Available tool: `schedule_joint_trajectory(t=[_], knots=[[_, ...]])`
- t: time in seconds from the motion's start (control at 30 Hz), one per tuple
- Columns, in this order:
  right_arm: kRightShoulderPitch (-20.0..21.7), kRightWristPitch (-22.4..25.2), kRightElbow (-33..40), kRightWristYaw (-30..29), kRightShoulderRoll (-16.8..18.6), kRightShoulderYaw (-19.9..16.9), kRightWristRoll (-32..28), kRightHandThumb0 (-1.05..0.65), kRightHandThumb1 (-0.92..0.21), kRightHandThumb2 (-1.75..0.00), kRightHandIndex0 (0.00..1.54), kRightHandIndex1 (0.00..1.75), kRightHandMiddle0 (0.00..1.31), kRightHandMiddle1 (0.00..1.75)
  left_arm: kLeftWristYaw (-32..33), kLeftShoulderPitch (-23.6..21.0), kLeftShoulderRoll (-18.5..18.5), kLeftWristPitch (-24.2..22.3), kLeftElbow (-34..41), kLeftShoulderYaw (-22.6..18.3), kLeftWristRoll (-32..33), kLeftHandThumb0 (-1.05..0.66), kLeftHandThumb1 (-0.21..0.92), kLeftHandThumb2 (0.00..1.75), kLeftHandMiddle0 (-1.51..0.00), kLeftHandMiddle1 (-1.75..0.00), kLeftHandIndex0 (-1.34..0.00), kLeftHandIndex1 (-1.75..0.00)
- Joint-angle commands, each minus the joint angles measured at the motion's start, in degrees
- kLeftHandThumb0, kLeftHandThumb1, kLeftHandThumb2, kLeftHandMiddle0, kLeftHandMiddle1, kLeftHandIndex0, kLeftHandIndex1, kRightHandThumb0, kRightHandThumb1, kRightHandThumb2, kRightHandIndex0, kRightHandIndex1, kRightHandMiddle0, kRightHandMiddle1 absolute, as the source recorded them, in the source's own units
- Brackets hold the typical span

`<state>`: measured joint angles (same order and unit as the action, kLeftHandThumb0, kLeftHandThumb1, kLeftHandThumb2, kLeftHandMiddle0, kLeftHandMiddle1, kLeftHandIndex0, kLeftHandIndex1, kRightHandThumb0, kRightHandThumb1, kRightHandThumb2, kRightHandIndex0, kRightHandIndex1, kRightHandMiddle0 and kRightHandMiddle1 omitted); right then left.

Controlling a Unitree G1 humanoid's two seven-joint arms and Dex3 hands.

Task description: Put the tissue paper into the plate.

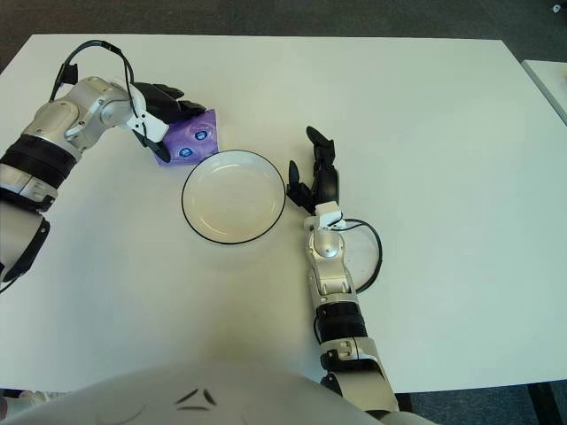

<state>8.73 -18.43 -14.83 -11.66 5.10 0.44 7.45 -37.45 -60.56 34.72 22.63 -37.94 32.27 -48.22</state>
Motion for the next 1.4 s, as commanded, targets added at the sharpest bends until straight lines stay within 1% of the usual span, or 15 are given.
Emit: schedule_joint_trajectory(t=[0.0,0.2,0.43,0.67,0.8,0.97,1.1,1.17,1.27,1.37], knots=[[-3.99,3.01,-4.91,-0.09,-0.13,-0.56,-0.55,-0.63,-0.92,-0.69,0.28,0.14,0.0,0.68,0.78,0.18,-0.64,0.19,-0.34,0.92,-0.66,-0.84,0.78,0.03,0.0,0.0,0.0,0.0],[-4.02,2.95,-4.81,-0.12,-0.17,-0.54,-0.42,-0.63,-0.92,-0.69,0.28,0.14,0.0,0.68,2.36,0.06,-1.11,0.65,-1.42,1.31,-1.08,-0.75,0.77,0.02,0.0,0.0,0.0,0.0],[-4.15,2.6,-4.68,0.01,-0.3,-0.58,-0.49,-0.62,-0.92,-0.71,0.28,0.14,0.0,0.68,3.06,-0.16,-1.55,2.53,-3.05,1.36,-0.17,-0.84,0.8,0.03,0.0,0.0,0.0,0.0],[-4.19,3.04,-4.55,-0.31,-0.23,-0.78,-0.49,-0.62,-0.92,-0.72,0.28,0.14,0.0,0.68,4.81,-0.1,-2.02,3.45,-4.43,1.57,-0.28,-0.79,0.78,0.02,0.0,0.0,0.0,0.0],[-4.17,3.44,-4.53,-0.46,-0.3,-0.85,-0.37,-0.62,-0.92,-0.71,0.28,0.14,0.0,0.68,5.88,0.07,-2.49,3.46,-5.14,1.63,-0.35,-0.7,0.76,0.01,0.0,0.0,0.0,0.0],[-4.16,3.4,-4.7,-0.7,-0.5,-0.81,-0.08,-0.64,-0.92,-0.72,0.28,0.14,0.0,0.69,7.56,0.45,-3.04,3.3,-5.93,1.7,-0.49,-0.66,0.74,0.01,0.0,0.0,0.0,0.0],[-4.2,3.24,-4.77,-0.88,-0.65,-0.81,0.1,-0.64,-0.92,-0.72,0.29,0.14,0.0,0.69,9.96,0.99,-3.82,3.15,-7.65,1.86,-0.64,-0.67,0.75,0.01,0.0,0.0,0.0,0.0],[-4.31,3.26,-4.66,-0.95,-0.69,-0.82,0.16,-0.64,-0.92,-0.72,0.29,0.14,0.0,0.69,12.26,1.26,-4.37,3.28,-9.7,2.34,-1.18,-0.68,0.76,0.01,0.0,0.0,0.0,0.0],[-4.41,3.48,-4.5,-1.09,-0.75,-0.81,0.29,-0.64,-0.92,-0.71,0.29,0.14,0.0,0.69,15.2,1.53,-5.07,3.67,-12.36,3.25,-1.83,-0.73,0.77,0.02,0.0,0.0,0.0,0.0],[-4.46,3.72,-4.42,-1.23,-0.83,-0.8,0.36,-0.64,-0.92,-0.71,0.29,0.14,0.0,0.7,16.52,1.34,-5.47,4.1,-14.03,3.85,-1.77,-0.82,0.8,0.03,0.0,0.0,0.0,0.0]])
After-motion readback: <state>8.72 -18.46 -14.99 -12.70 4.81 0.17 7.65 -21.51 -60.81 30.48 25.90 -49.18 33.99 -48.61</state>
